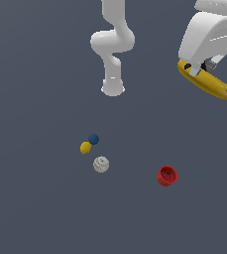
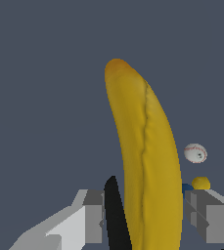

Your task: Pick up a designated object from a clutter of objects.

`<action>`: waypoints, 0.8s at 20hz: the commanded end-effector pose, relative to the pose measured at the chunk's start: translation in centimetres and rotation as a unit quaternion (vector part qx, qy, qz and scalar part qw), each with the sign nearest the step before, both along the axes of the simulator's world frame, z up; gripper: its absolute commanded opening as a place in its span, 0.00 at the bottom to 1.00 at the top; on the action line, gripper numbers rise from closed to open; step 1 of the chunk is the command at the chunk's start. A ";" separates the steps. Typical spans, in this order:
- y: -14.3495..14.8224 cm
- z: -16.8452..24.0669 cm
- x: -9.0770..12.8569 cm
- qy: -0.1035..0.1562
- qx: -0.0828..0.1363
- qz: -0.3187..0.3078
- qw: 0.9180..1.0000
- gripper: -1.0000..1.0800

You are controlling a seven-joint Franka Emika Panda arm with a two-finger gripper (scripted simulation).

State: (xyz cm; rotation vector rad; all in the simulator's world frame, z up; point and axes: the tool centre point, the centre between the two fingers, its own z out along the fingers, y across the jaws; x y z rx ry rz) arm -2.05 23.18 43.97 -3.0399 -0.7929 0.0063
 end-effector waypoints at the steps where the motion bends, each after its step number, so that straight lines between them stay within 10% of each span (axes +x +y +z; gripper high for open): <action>1: 0.0 0.2 0.1 -0.001 0.000 0.000 1.000 0.00; 16: -0.4 3.1 1.4 -0.001 0.000 0.000 1.000 0.00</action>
